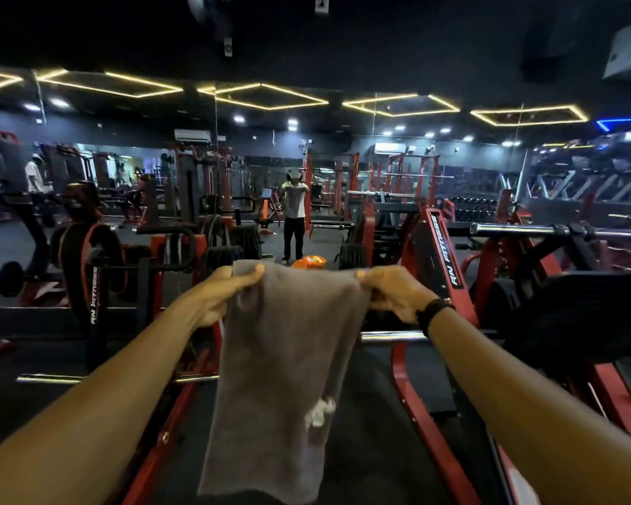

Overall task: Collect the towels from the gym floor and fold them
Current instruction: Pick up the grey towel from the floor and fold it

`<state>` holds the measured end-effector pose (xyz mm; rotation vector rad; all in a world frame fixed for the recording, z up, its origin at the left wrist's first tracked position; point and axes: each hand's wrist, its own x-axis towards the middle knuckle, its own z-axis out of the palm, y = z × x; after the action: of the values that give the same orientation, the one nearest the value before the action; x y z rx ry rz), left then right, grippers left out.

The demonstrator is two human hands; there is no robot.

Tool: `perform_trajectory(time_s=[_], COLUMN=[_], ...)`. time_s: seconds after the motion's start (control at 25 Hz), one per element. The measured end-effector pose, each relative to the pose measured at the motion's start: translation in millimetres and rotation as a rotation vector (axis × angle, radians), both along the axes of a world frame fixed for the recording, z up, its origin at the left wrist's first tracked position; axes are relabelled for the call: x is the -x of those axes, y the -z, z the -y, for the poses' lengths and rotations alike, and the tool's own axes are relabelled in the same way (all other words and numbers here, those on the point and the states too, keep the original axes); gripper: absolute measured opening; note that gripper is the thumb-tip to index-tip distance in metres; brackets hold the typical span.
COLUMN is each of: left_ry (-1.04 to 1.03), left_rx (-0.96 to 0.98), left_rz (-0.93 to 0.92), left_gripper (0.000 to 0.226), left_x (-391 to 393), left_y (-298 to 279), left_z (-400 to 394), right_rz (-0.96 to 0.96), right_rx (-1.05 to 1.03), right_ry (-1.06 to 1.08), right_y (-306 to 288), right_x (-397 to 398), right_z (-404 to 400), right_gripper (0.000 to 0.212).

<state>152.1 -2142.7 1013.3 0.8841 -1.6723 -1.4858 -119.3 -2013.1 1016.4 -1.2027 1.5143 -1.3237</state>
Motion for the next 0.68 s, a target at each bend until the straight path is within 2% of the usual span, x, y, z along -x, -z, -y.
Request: perform_trajectory(time_s=[0.04,0.08,0.2,0.32,0.4,0.48,0.56,0.68], left_ry=[-0.02,-0.064,-0.195,-0.163,-0.141,-0.149,-0.195,-0.227], left_rx=[0.009,0.024,0.009,0.05,0.075,0.102,0.137,0.144], left_rz=[0.043,0.051,-0.133,-0.195,-0.217,-0.233,-0.222,-0.209], left_gripper=[0.059,0.056,0.025,0.025,0.017,0.013,0.013,0.02], left_x=[-1.7,-3.1,-4.1,-3.2,-1.4,0.2,2.2,2.0], left_y=[-2.2,-4.1,-15.2,-27.6,-32.9,-39.1,-42.4,-42.0], left_z=[1.9,3.1,5.5,2.2,3.0,0.5,0.2,-1.7], right_rz=[0.074,0.086,0.081,0.11,0.159,0.106,0.011,0.045], right_rx=[0.036,0.049,0.118,0.214,0.254,0.246,0.261,0.307], right_ry=[0.001,-0.023,0.047,0.146,0.064,-0.046,-0.03,0.022], right_y=[-2.9,-6.2,-12.9,-20.7,-26.1,-27.1,-25.9,-24.0], right_x=[-1.1,-3.8,-10.8,-13.1,-10.9,-10.1,-9.6,-5.5], right_z=[1.7,3.1,8.6,11.8,8.3,3.7,2.4,0.9], right_gripper=[0.031,0.032,0.026,0.025,0.029,0.038,0.04,0.033])
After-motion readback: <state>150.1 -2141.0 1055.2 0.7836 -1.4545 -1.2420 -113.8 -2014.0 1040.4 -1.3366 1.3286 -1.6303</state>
